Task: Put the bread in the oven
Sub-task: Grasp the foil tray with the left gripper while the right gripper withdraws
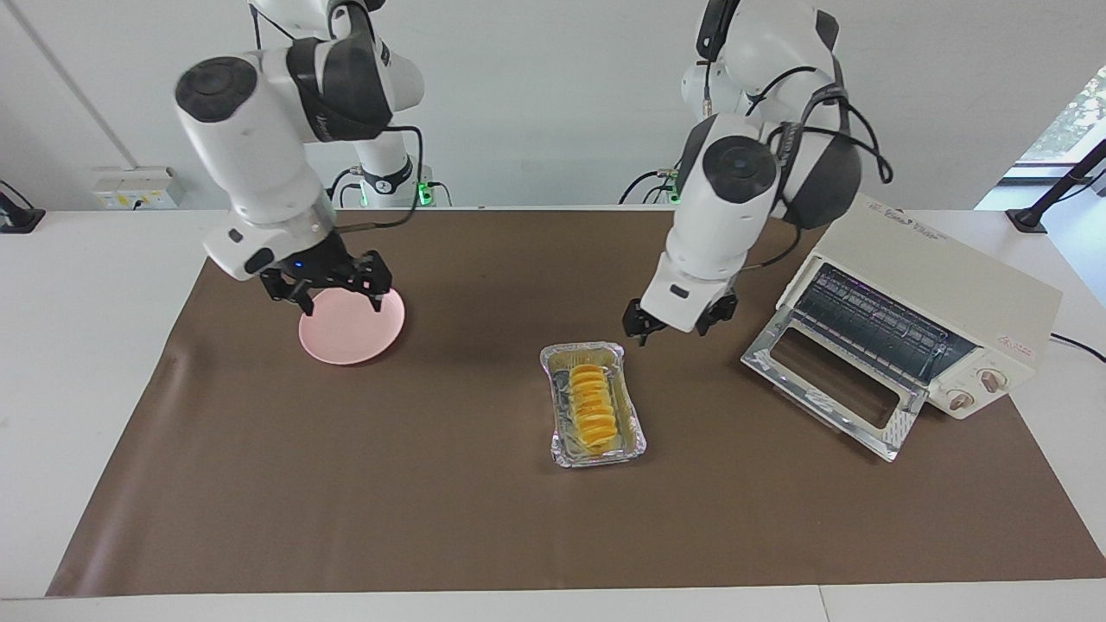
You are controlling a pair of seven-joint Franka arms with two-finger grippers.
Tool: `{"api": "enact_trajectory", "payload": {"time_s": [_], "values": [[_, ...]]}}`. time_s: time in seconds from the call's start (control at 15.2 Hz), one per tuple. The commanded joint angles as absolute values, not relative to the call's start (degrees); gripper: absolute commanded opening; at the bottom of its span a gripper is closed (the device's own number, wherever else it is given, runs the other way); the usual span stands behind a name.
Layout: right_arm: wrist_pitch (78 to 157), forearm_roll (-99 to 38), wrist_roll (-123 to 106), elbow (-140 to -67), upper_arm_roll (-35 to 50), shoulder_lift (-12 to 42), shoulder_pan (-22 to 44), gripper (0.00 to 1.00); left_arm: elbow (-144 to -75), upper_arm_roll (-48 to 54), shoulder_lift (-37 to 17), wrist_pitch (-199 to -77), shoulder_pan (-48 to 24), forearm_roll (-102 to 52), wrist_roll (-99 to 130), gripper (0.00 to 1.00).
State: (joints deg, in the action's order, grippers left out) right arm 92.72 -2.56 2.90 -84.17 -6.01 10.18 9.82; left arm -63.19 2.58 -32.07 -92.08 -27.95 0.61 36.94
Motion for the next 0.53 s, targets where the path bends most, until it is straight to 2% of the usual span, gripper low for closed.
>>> {"api": "enact_trajectory", "payload": {"time_s": [0.0, 0.07, 0.26, 0.33, 0.39, 0.46], "values": [[92.02, -0.88, 1.49, -93.05, -5.10, 1.87, 6.60, 1.00, -58.97, -2.53, -38.22, -96.30, -36.54, 0.79, 44.81, 1.00], [92.28, -0.79, 1.49, -94.90, -5.10, 0.11, 5.55, 1.00, -59.67, -2.37, -38.67, -99.63, -38.04, 0.53, 45.69, 1.00], [91.76, -0.79, -0.70, -93.34, -5.01, 0.44, 1.15, 1.00, -65.20, -2.55, -39.20, -104.58, -41.56, -0.35, 46.84, 1.00], [91.41, -0.70, -1.92, -93.43, -5.10, 0.35, 0.71, 1.00, -66.17, -2.55, -39.20, -106.42, -41.31, -0.79, 47.11, 1.00], [91.06, -0.79, -2.19, -92.64, -5.36, 0.35, -0.86, 1.00, -69.57, -2.72, -39.29, -114.27, -41.13, -2.71, 48.50, 1.00], [90.88, -0.70, -2.20, -91.51, -5.36, 0.61, -1.66, 1.00, -69.96, -2.72, -39.29, -115.13, -41.05, -2.72, 48.52, 1.00]]}}
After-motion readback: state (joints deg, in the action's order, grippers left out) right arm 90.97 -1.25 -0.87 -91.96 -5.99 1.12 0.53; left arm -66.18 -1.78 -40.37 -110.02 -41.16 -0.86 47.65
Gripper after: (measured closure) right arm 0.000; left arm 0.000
